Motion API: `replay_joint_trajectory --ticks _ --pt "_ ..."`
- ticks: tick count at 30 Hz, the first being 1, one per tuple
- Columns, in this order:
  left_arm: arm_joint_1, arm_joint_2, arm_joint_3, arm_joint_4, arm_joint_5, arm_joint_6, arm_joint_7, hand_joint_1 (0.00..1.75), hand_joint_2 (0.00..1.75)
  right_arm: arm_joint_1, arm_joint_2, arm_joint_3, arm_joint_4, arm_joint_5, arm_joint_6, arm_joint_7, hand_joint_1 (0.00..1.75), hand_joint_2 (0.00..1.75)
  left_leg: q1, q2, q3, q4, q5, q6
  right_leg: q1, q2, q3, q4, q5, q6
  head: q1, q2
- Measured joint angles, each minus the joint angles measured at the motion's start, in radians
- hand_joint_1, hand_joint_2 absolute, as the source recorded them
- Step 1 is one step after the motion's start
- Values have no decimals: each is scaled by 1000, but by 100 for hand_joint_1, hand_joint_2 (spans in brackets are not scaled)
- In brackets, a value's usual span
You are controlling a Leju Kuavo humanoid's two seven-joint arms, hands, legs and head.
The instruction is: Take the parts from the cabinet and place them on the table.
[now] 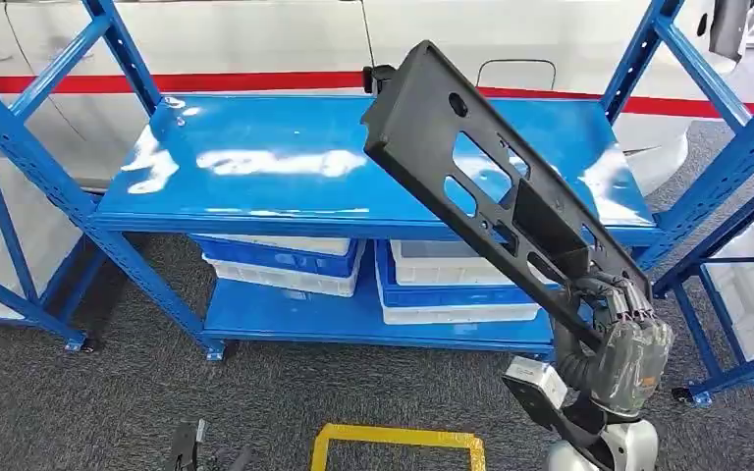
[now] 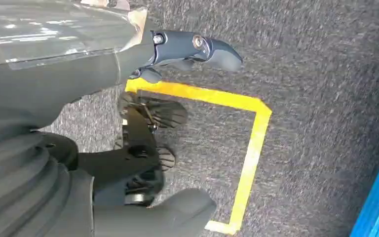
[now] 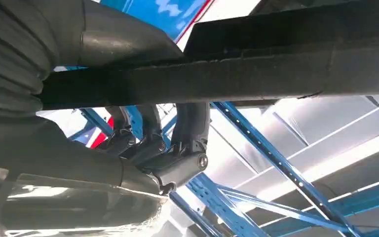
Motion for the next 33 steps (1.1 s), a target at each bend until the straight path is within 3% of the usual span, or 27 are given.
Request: replay_joint_trajectory --ticks 1,2,3,4,6,7,8,10,11,12,14,15,17,18,19,21,22,23,26,27,28,29,32,33 --pt "4 0 0 0 0 -1 0 0 175 1 0 1 0 0 0 2 175 175 1 0 -31 77 -37 -5 2 -1 -5 1 2 -2 0 0" --pt "8 0 0 0 2 -2 -2 0 175 3 -1 2 0 0 0 4 175 175 2 0 -50 130 -54 -8 2 -1 -10 1 6 -3 -2 0" --pt "11 0 0 0 3 -2 -2 0 175 5 -2 3 0 -3 0 5 175 175 3 0 -45 134 -46 -9 2 0 -13 2 8 0 0 0" --pt "12 0 1 0 3 -2 -3 0 175 7 -2 5 0 -3 0 6 175 175 4 1 -23 100 -23 -8 1 0 -15 3 9 2 -2 0" --pt "12 1 1 0 3 -2 -3 0 175 8 -3 7 0 -4 0 8 175 175 7 1 91 -90 62 -4 -1 1 -15 7 11 5 -1 0" --pt "11 2 1 0 3 -2 -4 0 175 8 -3 8 0 -4 0 8 175 175 8 -1 127 -156 74 -1 0 0 -16 8 12 7 -2 0" --pt "10 1 1 0 3 -3 -5 0 175 7 -4 9 0 -5 0 8 175 175 1 -2 133 -175 67 3 11 0 -22 13 15 13 -1 0" --pt "12 2 1 0 3 -3 -6 0 175 8 -5 13 0 -6 0 9 175 175 -4 -2 121 -168 72 15 8 0 -28 10 22 24 0 0" --pt "12 2 1 0 3 -3 -6 0 175 8 -5 13 0 -6 0 9 175 175 -8 -2 117 -168 76 23 6 0 -29 6 28 33 0 0" --pt "12 1 1 0 3 -2 -6 0 175 8 -5 13 0 -6 0 9 175 175 -2 -1 116 -179 88 38 8 1 -33 9 27 39 1 0" --pt "11 0 2 -1 3 -2 -6 0 175 7 -9 15 0 -10 0 10 175 175 0 2 105 -182 100 56 5 1 -68 76 -29 29 5 0" --pt "11 0 2 -1 4 -2 -6 0 175 7 -11 16 0 -11 0 12 175 175 -2 3 97 -182 105 61 5 1 -108 174 -78 22 8 0" --pt "12 0 2 -1 5 -2 -6 0 175 8 -14 16 0 -13 0 14 175 175 -5 4 82 -181 115 63 6 1 -164 319 -135 23 9 0" --pt "13 0 4 -1 6 -2 -6 0 175 8 -16 16 1 -15 0 16 175 175 -6 4 75 -181 120 63 5 1 -163 335 -138 29 9 0" --pt "14 0 7 -1 6 -1 -6 0 175 8 -17 19 2 -17 0 18 175 175 -7 4 71 -181 124 62 6 1 -134 297 -124 35 10 0" --pt "14 -1 11 -1 8 0 -8 0 175 5 -20 27 2 -19 0 21 175 175 -7 2 67 -180 131 56 6 1 -16 104 -64 48 10 0" --pt "14 -1 14 -1 10 0 -9 0 175 2 -21 30 2 -23 0 21 175 175 -8 1 67 -179 134 51 6 0 40 12 -45 46 11 0" --pt "14 -1 16 -1 10 0 -9 0 175 -3 -22 34 3 -27 0 22 175 175 -16 2 63 -175 136 46 10 1 46 -9 -49 41 10 0" --pt "15 -2 18 -1 11 0 -10 0 175 -4 -25 40 7 -37 0 25 175 175 -9 2 60 -179 149 27 16 3 32 -2 -38 26 9 0" --pt "16 -2 19 -1 11 0 -10 0 175 -4 -25 40 8 -37 0 26 175 175 -10 0 57 -179 154 19 11 2 29 -9 -28 16 10 0" --pt "17 -1 19 -1 11 0 -11 0 175 -6 -26 42 8 -37 0 26 175 175 -5 -1 49 -166 134 15 3 -1 34 -11 -19 7 10 0" --pt "18 -1 20 -1 11 0 -11 0 175 -9 -26 45 8 -38 0 26 175 175 -4 0 31 -119 84 9 3 -2 27 -10 -12 -3 5 0" --pt "21 -1 24 -1 11 0 -11 0 175 -8 -26 48 12 -38 0 26 175 175 1 0 -53 110 -40 -4 7 -2 3 -6 1 -4 0 0" --pt "23 -1 24 -1 11 0 -11 0 175 -8 -26 48 15 -38 0 26 175 175 1 1 -59 142 -47 -5 7 -2 -6 -1 5 -5 0 0"
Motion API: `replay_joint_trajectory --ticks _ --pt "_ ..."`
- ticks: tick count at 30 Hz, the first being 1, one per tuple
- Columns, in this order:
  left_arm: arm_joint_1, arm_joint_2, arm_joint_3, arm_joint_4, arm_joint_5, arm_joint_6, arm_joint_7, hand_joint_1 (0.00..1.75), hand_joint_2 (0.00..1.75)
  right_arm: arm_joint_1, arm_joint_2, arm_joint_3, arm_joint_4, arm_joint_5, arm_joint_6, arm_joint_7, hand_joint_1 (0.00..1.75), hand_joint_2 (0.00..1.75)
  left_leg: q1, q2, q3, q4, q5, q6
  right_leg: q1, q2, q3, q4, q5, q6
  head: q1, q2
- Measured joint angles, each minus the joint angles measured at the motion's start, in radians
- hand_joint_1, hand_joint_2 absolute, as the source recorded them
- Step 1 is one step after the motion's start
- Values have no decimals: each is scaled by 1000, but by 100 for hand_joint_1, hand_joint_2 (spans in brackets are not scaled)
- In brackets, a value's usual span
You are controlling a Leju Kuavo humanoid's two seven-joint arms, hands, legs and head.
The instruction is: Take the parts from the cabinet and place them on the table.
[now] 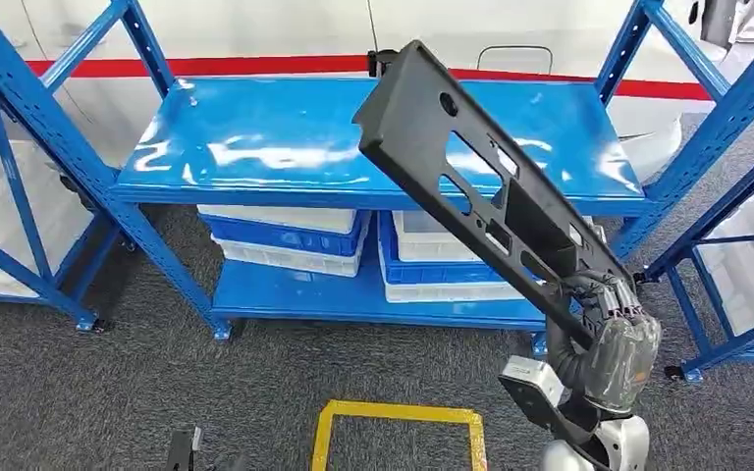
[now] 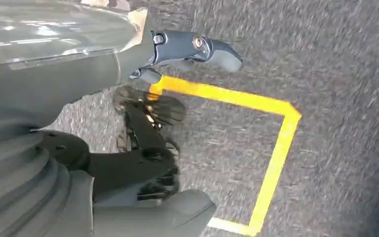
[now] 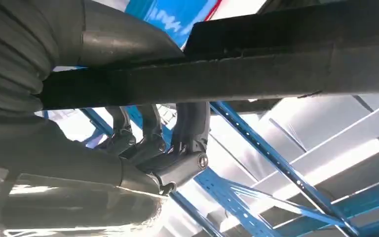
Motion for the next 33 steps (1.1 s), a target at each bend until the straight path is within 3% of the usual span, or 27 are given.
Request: replay_joint_trajectory --ticks 1,4,5,6,8,9,10,11,12,13,14,15,16,17,19,20,21,24,25,27,29,30,31,33 --pt "2 0 0 0 0 0 0 0 175 0 0 0 3 0 0 0 175 175 0 0 17 -18 14 1 0 0 -5 1 2 3 1 0" --pt "1 2 1 0 2 0 0 0 175 0 0 1 4 -1 0 0 175 175 1 0 181 -276 117 11 -1 1 -12 7 7 10 -1 0" --pt "-1 2 1 0 2 0 0 0 175 -1 0 2 4 -6 0 0 175 175 -1 -2 205 -318 100 17 2 0 -15 8 11 16 0 0" --pt "-1 2 0 0 1 -3 -1 0 175 -3 -2 2 5 -12 0 -2 175 175 -7 -2 197 -320 111 23 7 0 -19 11 14 21 2 0" --pt "2 4 1 0 0 -14 -2 0 175 -3 -2 5 5 -19 0 -5 175 175 -13 -2 192 -317 115 32 2 0 -22 6 22 34 1 0" --pt "2 5 1 0 -1 -19 -2 0 175 -3 -3 6 5 -21 0 -6 175 175 -14 -1 188 -324 125 44 2 1 -22 -1 31 47 0 0" --pt "0 5 1 0 -1 -21 -2 0 175 -3 -5 6 5 -25 0 -6 175 175 -2 4 187 -338 139 56 3 1 -32 8 22 48 1 0" --pt "0 6 1 0 -1 -22 -2 0 175 -3 -8 6 6 -31 0 -9 175 175 -5 5 181 -340 147 62 6 2 -48 36 -10 43 3 0" --pt "-1 8 1 -1 -1 -24 -2 0 175 -5 -10 6 8 -35 0 -12 175 175 -5 7 172 -340 153 70 4 2 -73 103 -56 35 8 0" --pt "-1 8 1 -1 -1 -25 -2 0 175 -5 -12 6 10 -37 0 -13 175 175 -6 8 164 -340 159 71 4 3 -100 178 -95 31 8 0" --pt "0 8 1 -1 -1 -26 -2 0 175 -4 -15 7 14 -40 0 -13 175 175 -7 8 153 -339 166 72 4 3 -129 264 -134 30 8 0" --pt "0 9 1 -1 -1 -26 -2 0 175 -4 -18 7 18 -45 0 -14 175 175 -8 8 143 -339 173 72 4 3 -141 311 -150 35 12 0" --pt "1 9 1 -1 -2 -26 -2 0 175 -5 -19 7 20 -48 0 -14 175 175 -8 8 136 -339 178 71 4 2 -130 311 -147 43 11 0" --pt "3 9 1 -1 -7 -26 -2 0 175 -5 -21 7 24 -53 0 -14 175 175 -7 8 129 -339 183 68 3 2 -88 257 -126 53 13 0" --pt "2 9 1 -1 -11 -27 -2 0 175 -10 -23 11 29 -58 0 -14 175 175 -6 7 123 -335 190 61 -1 2 26 76 -68 70 13 0" --pt "2 9 1 -1 -13 -28 -2 0 175 -13 -24 14 30 -60 0 -14 175 175 -8 7 119 -333 194 54 -4 2 76 -20 -66 67 14 0" --pt "1 10 1 -1 -13 -28 -2 0 175 -15 -25 17 32 -61 0 -15 175 175 -12 6 113 -332 201 47 7 7 87 -22 -57 58 12 0" --pt "3 10 1 -1 -15 -29 -2 0 175 -15 -27 18 37 -68 0 -14 175 175 -8 6 110 -331 216 29 9 7 69 -13 -50 45 11 0" --pt "4 11 1 -1 -16 -29 -2 0 175 -16 -27 21 39 -73 0 -14 175 175 -6 4 104 -328 212 22 -3 5 60 -19 -40 30 14 0" --pt "4 12 1 -1 -16 -29 -2 0 175 -21 -28 26 39 -81 0 -13 175 175 -2 2 71 -249 118 13 -2 3 45 -18 -24 5 3 0" --pt "4 12 1 -1 -16 -29 -2 0 175 -21 -29 31 43 -86 0 -12 175 175 0 2 22 -93 18 4 1 1 23 -16 -9 -2 2 0" --pt "5 12 1 -1 -16 -29 -2 0 175 -21 -31 33 46 -89 0 -12 175 175 -1 2 9 -35 -2 2 3 1 12 -16 -1 -2 1 0" --pt "5 12 1 -1 -16 -29 -2 0 175 -21 -32 35 49 -89 0 -12 175 175 -1 2 14 -17 6 2 3 1 1 -13 6 0 1 0" --pt "4 12 1 -1 -16 -29 -2 0 175 -21 -33 39 54 -90 0 -11 175 175 -1 2 90 -106 72 8 4 1 -18 -7 16 3 1 0"
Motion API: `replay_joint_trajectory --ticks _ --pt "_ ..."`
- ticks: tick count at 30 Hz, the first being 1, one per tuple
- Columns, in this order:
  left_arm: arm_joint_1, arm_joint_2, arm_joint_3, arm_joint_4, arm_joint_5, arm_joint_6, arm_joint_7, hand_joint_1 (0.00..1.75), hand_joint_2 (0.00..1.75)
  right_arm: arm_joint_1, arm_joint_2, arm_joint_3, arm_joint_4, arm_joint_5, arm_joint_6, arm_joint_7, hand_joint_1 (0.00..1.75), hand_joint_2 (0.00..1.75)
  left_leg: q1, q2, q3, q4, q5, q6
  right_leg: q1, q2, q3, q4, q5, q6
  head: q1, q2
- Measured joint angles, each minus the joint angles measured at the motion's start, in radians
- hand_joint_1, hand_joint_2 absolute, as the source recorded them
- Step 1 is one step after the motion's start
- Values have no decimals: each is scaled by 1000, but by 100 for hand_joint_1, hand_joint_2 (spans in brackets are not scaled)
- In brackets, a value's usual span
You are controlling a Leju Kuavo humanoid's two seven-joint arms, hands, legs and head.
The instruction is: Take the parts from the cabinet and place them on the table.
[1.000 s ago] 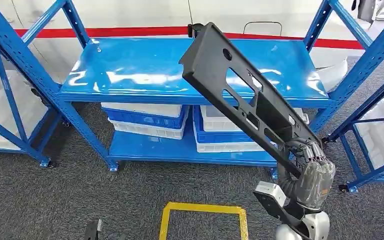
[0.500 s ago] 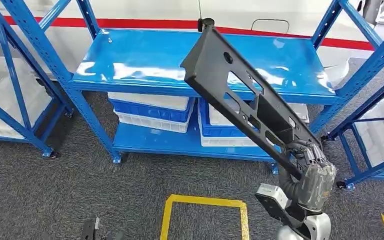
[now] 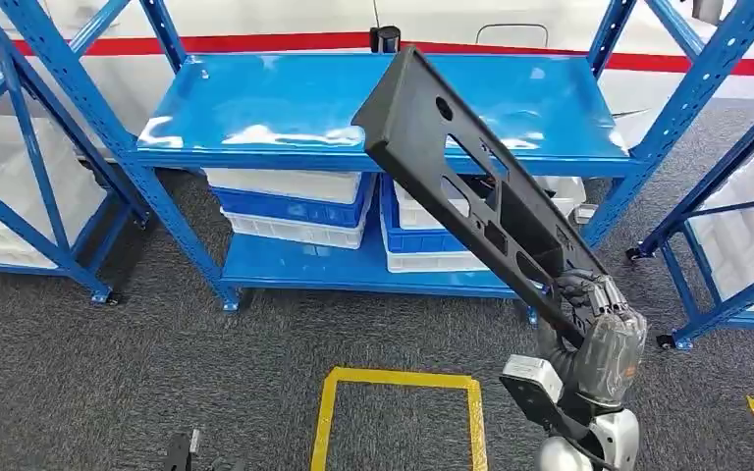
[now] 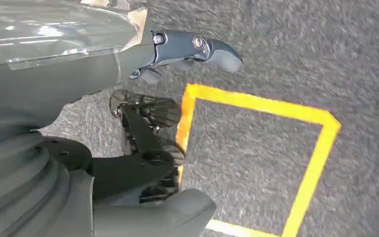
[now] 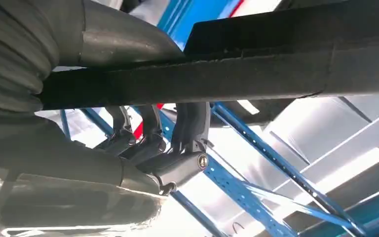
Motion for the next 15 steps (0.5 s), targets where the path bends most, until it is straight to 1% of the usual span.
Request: replay_joint_trajectory --ticks 1,2,3,4,5,6,7,8,9,10,11,12,13,14,15 --pt "-1 0 0 0 0 0 0 0 175 0 0 1 0 0 1 0 175 175 -1 -1 65 -93 31 7 1 1 -6 4 3 4 -1 0" --pt "-2 1 0 0 0 0 0 0 175 0 0 2 0 -1 3 1 175 175 -2 -4 122 -177 36 16 0 1 -8 7 6 7 -1 0" --pt "-4 4 0 -1 0 0 0 0 175 -1 1 2 0 -3 8 3 175 175 -7 -5 154 -226 16 23 5 0 -14 7 12 12 1 0" --pt "-4 4 0 -1 0 0 0 0 175 -3 1 3 0 -4 14 6 175 175 -10 -5 152 -236 17 24 4 -1 -17 8 18 20 1 0" --pt "-3 4 0 -1 0 -2 0 0 175 -3 3 5 0 -5 18 7 175 175 -15 -5 146 -235 20 27 2 -2 -19 8 23 28 -1 0" --pt "-1 4 0 -1 0 -1 0 0 175 -1 3 8 1 -6 24 8 175 175 -17 -4 144 -234 24 33 0 -2 -19 4 30 38 1 0" --pt "0 1 0 0 1 3 0 0 175 -1 3 10 1 -6 27 9 175 175 -13 -1 142 -246 40 45 5 -2 -21 3 34 45 0 0" --pt "-2 0 0 -1 2 8 0 0 175 -1 3 10 4 -8 29 9 175 175 -7 5 135 -251 52 48 2 0 -32 17 15 45 0 0" --pt "-3 -1 1 -1 2 10 0 0 175 -2 3 10 6 -9 29 9 175 175 -7 5 122 -251 59 55 3 0 -51 52 -25 38 5 0" --pt "-3 -2 1 -1 2 11 0 0 175 -2 2 10 9 -10 30 9 175 175 -8 6 110 -250 70 60 1 0 -78 133 -84 28 8 0" --pt "-3 -3 1 -1 2 13 0 0 175 -2 2 10 13 -11 32 9 175 175 -8 6 98 -250 78 63 1 0 -101 210 -128 24 7 0" --pt "-3 -4 1 -1 2 14 0 0 175 -2 2 10 17 -12 32 9 175 175 -8 7 85 -249 87 62 1 0 -119 278 -155 26 8 0" --pt "-2 -6 1 -1 2 15 0 0 175 -2 1 10 22 -14 33 9 175 175 -8 9 73 -248 96 61 0 0 -122 318 -160 34 10 0" --pt "-1 -7 1 -1 2 15 0 0 175 -1 1 10 26 -14 35 9 175 175 -8 10 60 -247 104 59 -3 0 -104 313 -142 48 10 0" --pt "-1 -9 1 -1 2 15 0 0 175 -1 1 10 29 -14 35 9 175 175 -8 10 49 -246 112 55 -5 0 -65 264 -111 62 10 0"
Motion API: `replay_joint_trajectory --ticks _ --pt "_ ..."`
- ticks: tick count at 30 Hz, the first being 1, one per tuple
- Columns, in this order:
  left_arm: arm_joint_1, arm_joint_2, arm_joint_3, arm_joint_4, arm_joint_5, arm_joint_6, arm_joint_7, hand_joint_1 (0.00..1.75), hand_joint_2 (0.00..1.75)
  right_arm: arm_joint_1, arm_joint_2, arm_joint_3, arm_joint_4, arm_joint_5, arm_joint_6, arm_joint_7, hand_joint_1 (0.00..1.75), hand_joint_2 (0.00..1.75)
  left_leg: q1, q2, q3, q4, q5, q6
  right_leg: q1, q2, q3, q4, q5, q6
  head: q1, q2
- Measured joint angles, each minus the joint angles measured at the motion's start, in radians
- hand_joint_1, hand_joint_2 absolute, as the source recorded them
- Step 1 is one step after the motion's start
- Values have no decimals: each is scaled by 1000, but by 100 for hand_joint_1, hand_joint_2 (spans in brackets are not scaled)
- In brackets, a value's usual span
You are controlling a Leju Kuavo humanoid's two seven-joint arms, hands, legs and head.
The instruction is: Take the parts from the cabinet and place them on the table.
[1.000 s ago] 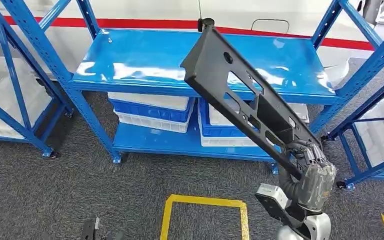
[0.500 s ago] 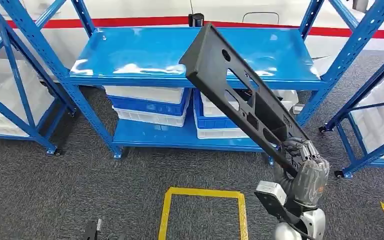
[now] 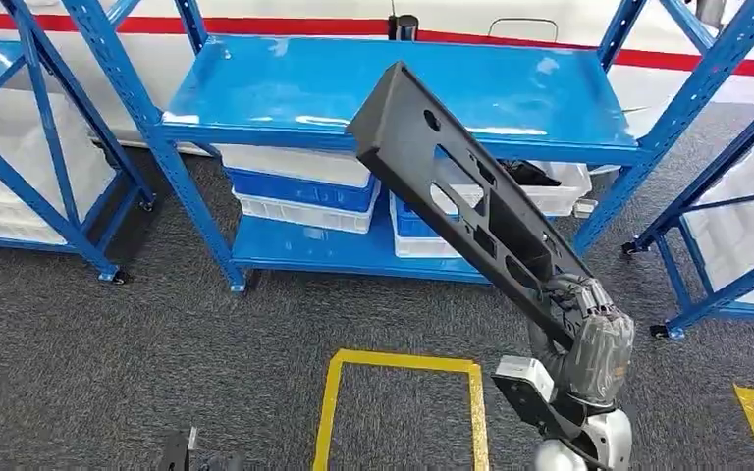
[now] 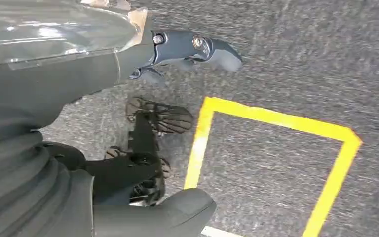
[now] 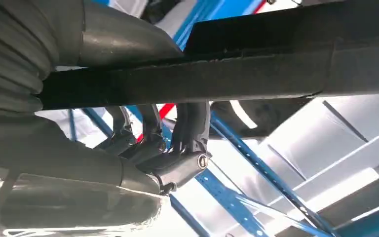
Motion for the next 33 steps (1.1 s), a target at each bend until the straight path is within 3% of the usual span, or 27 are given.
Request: replay_joint_trajectory --ticks 1,2,3,4,7,8,10,11,12,13,14,16,17,18,19,20,22,23,24,25,26,27,28,29,30,31,33 --pt "0 -1 0 0 0 0 0 0 175 0 0 0 3 0 0 0 175 175 1 0 -10 3 7 -4 -3 0 58 -85 32 11 0 0" --pt "-1 -1 0 0 0 0 0 0 175 -1 0 0 3 0 0 0 175 175 1 0 -16 9 11 -9 -5 -1 120 -180 49 14 0 0" --pt "0 -1 0 -1 -1 0 0 0 175 -3 0 0 3 0 0 0 175 175 -3 0 -25 13 15 -16 -6 0 169 -262 33 8 2 0" --pt "-1 -2 0 -1 -1 0 0 0 175 -2 1 1 4 1 1 0 175 175 -5 1 -31 16 23 -22 2 5 188 -292 27 0 -1 0" --pt "0 -2 0 -1 -2 0 0 0 175 0 1 1 7 0 1 0 175 175 -2 0 -36 17 43 -39 3 6 161 -275 37 -14 -5 0" --pt "1 -2 0 -1 -2 0 0 0 175 0 2 1 8 0 1 1 175 175 1 -2 -42 19 39 -44 -6 4 156 -278 45 -26 -3 0" --pt "1 -1 0 -1 -1 0 0 0 175 -3 2 1 9 0 1 0 175 175 5 -5 -52 38 5 -50 -5 3 152 -277 53 -38 -4 0" --pt "1 -1 0 -1 -2 0 0 0 175 -3 5 2 10 0 2 0 175 175 8 -6 -78 117 -82 -55 -5 0 136 -276 66 -55 -11 0" --pt "1 -2 0 -1 -2 0 0 0 175 -2 5 2 11 0 2 0 175 175 8 -7 -100 190 -132 -59 -2 -1 125 -276 76 -59 -14 0" --pt "1 -2 0 -1 -2 -1 0 0 175 -1 6 2 13 0 2 0 175 175 9 -7 -124 279 -175 -63 1 -2 110 -275 87 -60 -14 0" --pt "1 -2 0 -1 -2 -1 1 0 175 -1 6 1 14 0 2 1 175 175 9 -7 -133 327 -183 -64 3 -2 97 -273 95 -60 -13 0" --pt "2 -1 0 -1 -2 -2 1 0 175 0 6 1 17 0 2 0 175 175 9 -7 -98 314 -136 -61 4 -1 72 -269 111 -57 -13 0" --pt "1 -1 0 -1 -2 -3 1 0 175 0 6 1 18 0 2 0 175 175 9 -7 -42 241 -93 -57 4 -1 58 -264 119 -54 -14 0" --pt "0 -1 0 -1 -2 -3 1 0 175 0 7 1 18 0 3 0 175 175 9 -7 24 148 -68 -51 4 0 48 -259 124 -50 -14 0" --pt "-2 0 0 -1 -2 -3 1 0 175 0 8 1 18 0 3 0 175 175 8 -12 80 61 -85 -43 3 0 44 -255 128 -44 -15 0" --pt "-2 0 0 -2 -2 -3 1 0 175 -2 10 0 18 0 3 0 175 175 3 -14 111 9 -101 -39 10 0 40 -253 134 -36 -14 0" --pt "-1 0 0 -2 -2 -2 0 0 175 -2 11 2 19 1 5 -2 175 175 -4 -16 99 16 -95 -32 5 -2 37 -256 148 -22 -16 0" --pt "0 0 0 -2 -2 -1 0 0 175 -2 13 2 19 1 6 -2 175 175 -6 -15 95 16 -89 -23 4 -2 37 -260 156 -15 -14 0" --pt "0 -2 0 -2 -2 0 0 0 175 -2 13 1 19 1 6 -2 175 175 3 -10 78 2 -71 -11 12 0 33 -256 158 -8 -13 0" --pt "-3 -3 0 -2 -2 0 0 0 175 -1 13 1 20 1 6 -2 175 175 4 -6 78 3 -59 -5 10 2 13 -231 123 -14 -15 0" --pt "-4 -3 0 -2 -1 2 0 0 175 -3 13 2 21 0 6 -3 175 175 4 -4 63 4 -49 6 10 2 -12 -183 71 -25 -6 0" --pt "-3 -3 1 -2 -1 1 0 0 175 -2 13 2 21 0 6 -2 175 175 2 -3 50 4 -38 6 9 2 -29 -114 20 -31 -5 0" --pt "-2 -3 1 -2 -1 0 0 0 175 -1 13 1 23 0 6 -2 175 175 0 -1 34 5 -26 7 8 2 -52 -28 -25 -33 -5 0" --pt "-1 -3 1 -2 -1 0 0 0 175 -1 12 1 25 0 6 -3 175 175 -1 0 18 7 -15 7 7 2 -64 38 -44 -26 -3 0" --pt "-1 -3 1 -2 -1 0 0 0 175 -1 12 1 27 0 6 -3 175 175 -1 1 3 8 -5 6 7 2 -58 62 -39 -17 -3 0" --pt "-1 -3 1 -2 -2 0 0 0 175 0 12 1 28 0 6 -2 175 175 -1 1 -13 12 5 4 7 2 -27 40 -11 -3 -2 0" --pt "-1 -3 1 -2 -2 0 0 0 175 -2 12 1 29 0 6 -3 175 175 -1 1 -39 19 22 -3 6 2 78 -102 44 13 -1 0"
